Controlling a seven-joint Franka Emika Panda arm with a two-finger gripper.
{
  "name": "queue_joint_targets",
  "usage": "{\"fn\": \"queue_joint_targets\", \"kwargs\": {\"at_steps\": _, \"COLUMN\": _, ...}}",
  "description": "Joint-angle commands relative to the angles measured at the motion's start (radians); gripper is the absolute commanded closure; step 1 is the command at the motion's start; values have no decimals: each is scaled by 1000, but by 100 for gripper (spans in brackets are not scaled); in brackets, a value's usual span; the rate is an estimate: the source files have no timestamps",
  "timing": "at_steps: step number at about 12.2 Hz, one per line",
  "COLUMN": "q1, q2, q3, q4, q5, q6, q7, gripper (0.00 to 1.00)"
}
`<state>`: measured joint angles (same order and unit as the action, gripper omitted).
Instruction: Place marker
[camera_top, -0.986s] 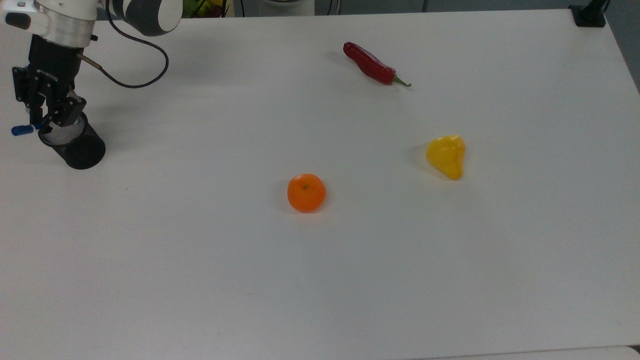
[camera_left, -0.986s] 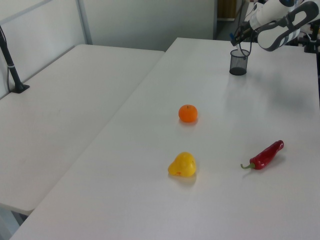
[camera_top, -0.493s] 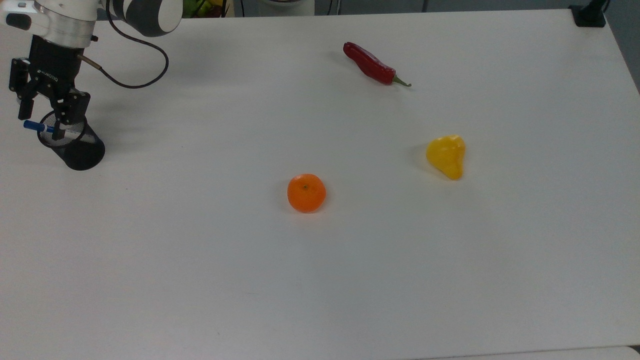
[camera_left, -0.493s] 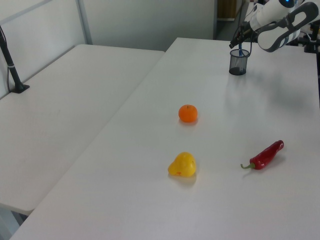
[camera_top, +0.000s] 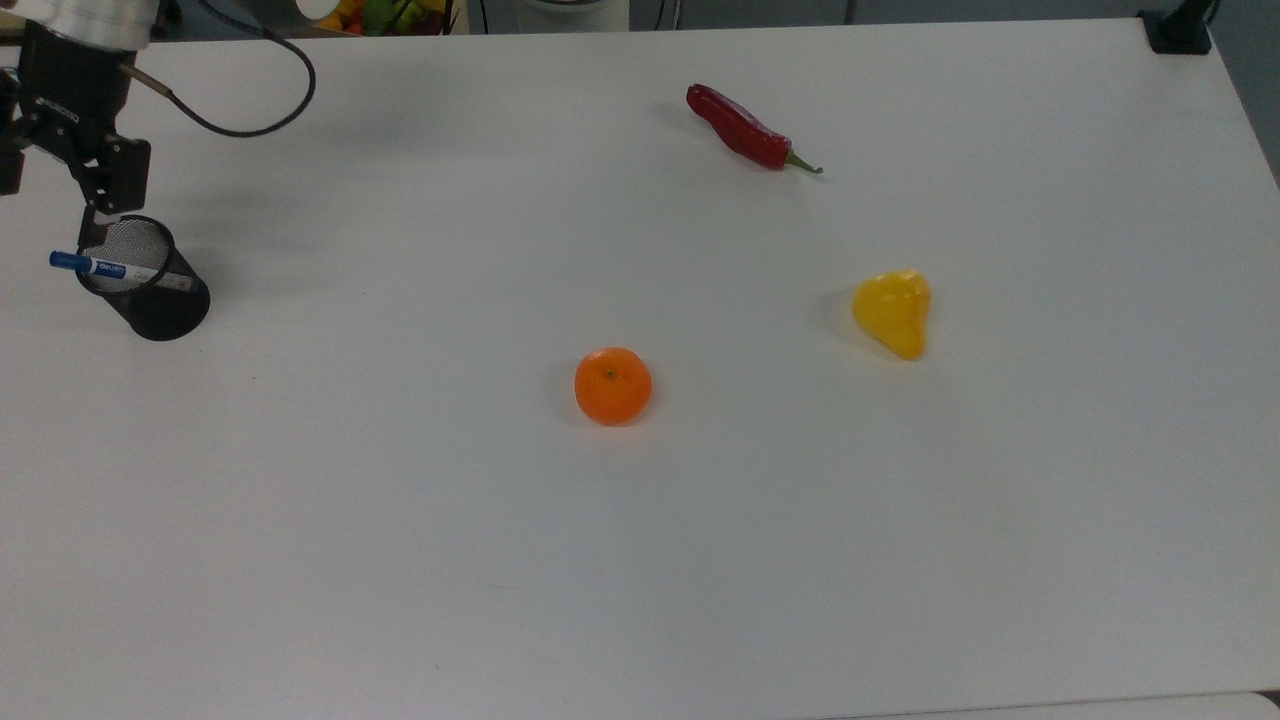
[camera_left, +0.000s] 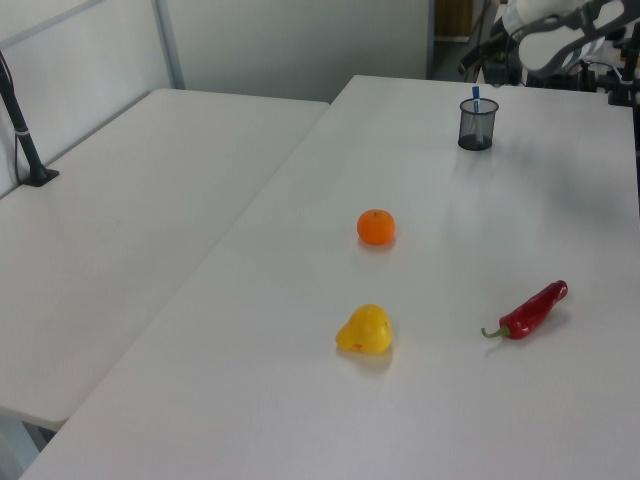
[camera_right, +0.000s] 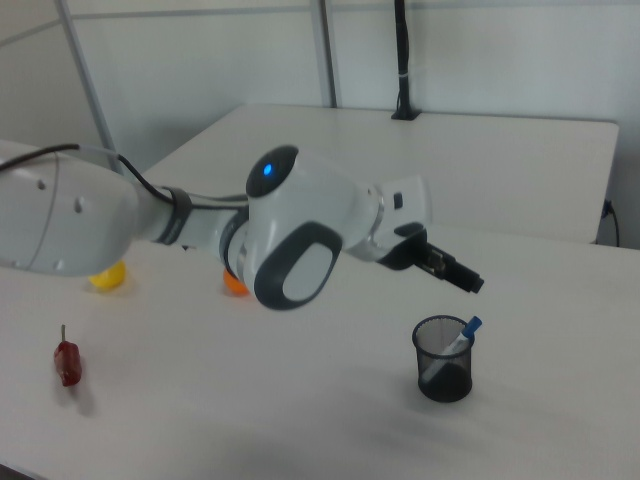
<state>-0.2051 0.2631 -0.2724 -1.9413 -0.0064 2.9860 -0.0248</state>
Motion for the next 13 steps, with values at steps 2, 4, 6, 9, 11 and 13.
{"fn": "queue_joint_targets", "kwargs": {"at_steps": 2, "q1": 3, "q2": -139, "q3": 37, "q4": 105, "q5": -7, "q6": -410, "q7": -1, "gripper": 0}}
{"fn": "queue_joint_targets", "kwargs": {"at_steps": 4, "q1": 9, "q2": -215, "q3": 85, "q4": 160, "q5": 2, "q6": -696, "q7": 2, "gripper": 0}}
{"fn": "queue_joint_targets", "kwargs": {"at_steps": 6, "q1": 13, "q2": -252, "q3": 126, "q4": 206, "q5": 8, "q6": -899, "q7": 5, "gripper": 0}}
{"fn": "queue_joint_targets", "kwargs": {"at_steps": 9, "q1": 19, "q2": -269, "q3": 225, "q4": 303, "q5": 42, "q6": -1153, "q7": 64, "gripper": 0}}
{"fn": "queue_joint_targets", "kwargs": {"at_steps": 11, "q1": 32, "q2": -274, "q3": 283, "q4": 311, "q5": 66, "q6": -1220, "q7": 110, "gripper": 0}}
{"fn": "queue_joint_targets", "kwargs": {"at_steps": 13, "q1": 48, "q2": -280, "q3": 333, "q4": 318, "q5": 68, "q6": -1257, "q7": 137, "gripper": 0}}
